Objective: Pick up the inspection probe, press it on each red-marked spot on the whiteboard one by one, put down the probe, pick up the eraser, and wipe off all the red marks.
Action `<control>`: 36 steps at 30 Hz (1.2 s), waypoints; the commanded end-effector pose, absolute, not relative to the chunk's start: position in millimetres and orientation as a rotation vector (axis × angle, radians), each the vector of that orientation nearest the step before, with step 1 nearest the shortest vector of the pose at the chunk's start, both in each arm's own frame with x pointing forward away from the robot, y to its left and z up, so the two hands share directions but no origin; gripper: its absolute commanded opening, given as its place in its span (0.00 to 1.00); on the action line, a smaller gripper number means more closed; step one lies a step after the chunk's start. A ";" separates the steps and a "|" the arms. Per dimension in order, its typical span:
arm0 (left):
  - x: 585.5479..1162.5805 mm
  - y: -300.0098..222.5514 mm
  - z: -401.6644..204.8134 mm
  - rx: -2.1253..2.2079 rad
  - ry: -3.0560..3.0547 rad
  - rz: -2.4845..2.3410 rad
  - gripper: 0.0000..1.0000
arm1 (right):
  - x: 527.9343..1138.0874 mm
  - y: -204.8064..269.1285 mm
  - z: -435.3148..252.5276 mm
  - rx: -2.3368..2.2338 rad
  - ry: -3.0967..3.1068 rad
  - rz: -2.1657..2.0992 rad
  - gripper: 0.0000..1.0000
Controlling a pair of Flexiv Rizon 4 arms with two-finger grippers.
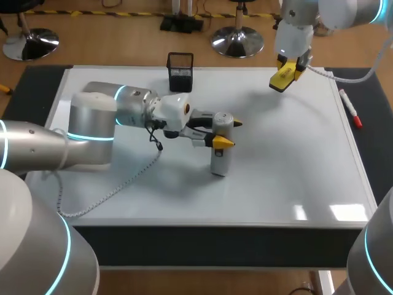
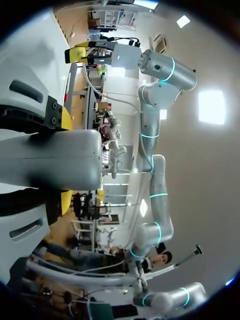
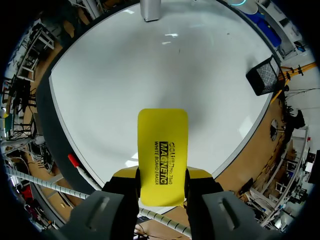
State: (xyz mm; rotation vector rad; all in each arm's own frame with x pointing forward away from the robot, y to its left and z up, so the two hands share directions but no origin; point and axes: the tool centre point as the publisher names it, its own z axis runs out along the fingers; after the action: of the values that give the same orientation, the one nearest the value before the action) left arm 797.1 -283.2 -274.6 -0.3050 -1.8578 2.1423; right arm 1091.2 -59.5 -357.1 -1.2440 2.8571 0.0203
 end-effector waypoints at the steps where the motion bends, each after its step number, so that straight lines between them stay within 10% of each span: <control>1: 796.6 -283.3 -273.8 -0.309 -1.857 2.146 0.00 | 1091.3 -60.4 -355.8 -1.247 2.858 0.016 0.00; 36: 889.8 -160.4 -209.2 -0.143 -2.109 2.376 0.00 | 1091.3 -60.4 -355.8 -1.247 2.858 0.016 0.00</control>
State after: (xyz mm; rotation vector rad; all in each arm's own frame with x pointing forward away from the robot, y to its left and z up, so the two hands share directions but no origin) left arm 894.0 -180.1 -218.2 -0.1887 -2.0644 2.3628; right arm 1091.2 -59.5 -357.1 -1.2440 2.8570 0.0204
